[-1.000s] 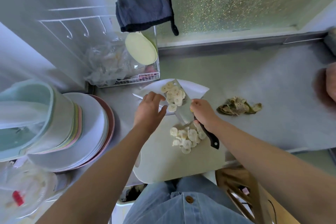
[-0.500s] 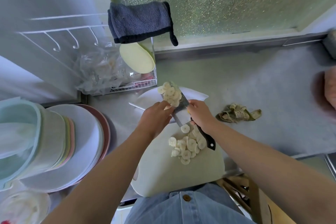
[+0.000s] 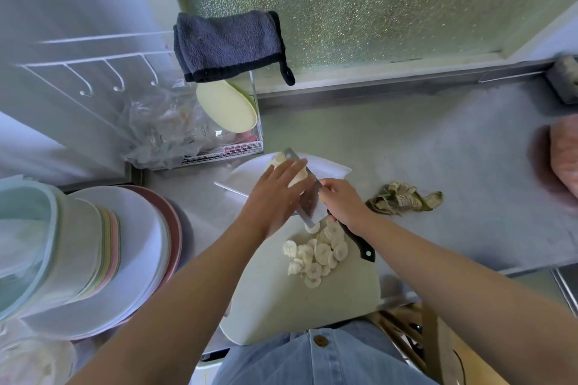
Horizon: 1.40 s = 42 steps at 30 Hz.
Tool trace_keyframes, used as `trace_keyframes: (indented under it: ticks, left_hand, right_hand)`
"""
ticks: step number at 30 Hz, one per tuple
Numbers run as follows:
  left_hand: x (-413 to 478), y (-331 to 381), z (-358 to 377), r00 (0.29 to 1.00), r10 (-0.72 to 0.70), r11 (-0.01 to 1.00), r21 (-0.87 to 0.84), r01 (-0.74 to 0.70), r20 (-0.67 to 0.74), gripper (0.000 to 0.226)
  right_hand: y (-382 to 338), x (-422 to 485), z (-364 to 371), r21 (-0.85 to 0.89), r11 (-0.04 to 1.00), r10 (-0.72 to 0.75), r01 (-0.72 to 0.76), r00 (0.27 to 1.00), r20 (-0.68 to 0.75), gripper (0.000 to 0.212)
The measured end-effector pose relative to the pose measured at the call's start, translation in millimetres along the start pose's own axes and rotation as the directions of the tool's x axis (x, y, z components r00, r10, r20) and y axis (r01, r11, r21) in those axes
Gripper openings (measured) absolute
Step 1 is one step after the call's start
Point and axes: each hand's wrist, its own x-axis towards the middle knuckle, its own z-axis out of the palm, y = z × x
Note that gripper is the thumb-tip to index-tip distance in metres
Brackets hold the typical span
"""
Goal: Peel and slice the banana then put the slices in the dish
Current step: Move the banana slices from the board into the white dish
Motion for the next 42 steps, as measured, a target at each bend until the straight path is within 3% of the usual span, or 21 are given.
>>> trace_keyframes:
  ticks: [3,10,17,21,23,25,28,33,37,42]
  left_hand:
    - [11.1,3.7,2.3,0.996,0.022,0.998,0.053,-0.027,0.083,0.055]
    - [13.2,-8.6,10.2,0.995,0.046,0.988,0.143,-0.058,0.085,0.041]
    - [-6.1,-15.2,14.7,0.993,-0.091,0.983,0.169,0.077,0.073,0.039]
    - [-5.5,-9.5,7.8,0.980,-0.193,0.977,0.101,0.187,0.050,0.037]
    - [-1.3,-3.4,5.0,0.989,-0.148,0.987,0.061,0.147,0.008,0.044]
    - [2.0,2.7,7.8,1.000,0.000,1.000,0.018,0.000,-0.007,0.047]
    - [3.1,5.5,14.0,0.993,0.111,0.993,0.035,-0.113,0.047,0.050]
    - [-10.6,-5.9,11.7,0.996,-0.019,0.990,0.139,0.006,0.091,0.048]
    - [-18.1,-12.6,9.0,0.985,-0.140,0.985,0.119,0.128,0.104,0.042]
    - [-10.2,-2.2,6.4,0.978,-0.168,0.983,0.101,0.156,0.122,0.036]
  right_hand:
    - [-5.6,-4.0,-1.5,0.023,1.000,-0.013,0.012,1.000,0.014,0.035]
    - [-1.4,-1.2,-9.2,0.109,0.993,0.052,-0.049,0.998,-0.020,0.033]
    - [6.2,-5.4,-18.1,0.109,0.994,0.014,-0.011,0.999,-0.033,0.040]
    - [9.5,-2.9,-21.5,0.050,0.999,-0.001,0.006,0.996,-0.087,0.036]
    - [9.6,-0.5,-22.0,0.036,0.999,0.003,0.001,0.995,-0.098,0.031]
    - [8.7,1.5,-21.1,0.065,0.998,0.005,0.001,0.995,-0.096,0.026]
    - [6.9,4.3,-19.2,0.076,0.997,-0.003,0.011,0.996,-0.093,0.029]
    - [9.7,5.2,-20.8,0.084,0.996,0.017,-0.008,0.995,-0.103,0.023]
    - [11.1,1.5,-22.9,0.081,0.997,0.018,-0.011,0.996,-0.089,0.019]
    - [15.4,2.3,-24.6,0.083,0.996,0.026,-0.019,0.996,-0.089,0.024]
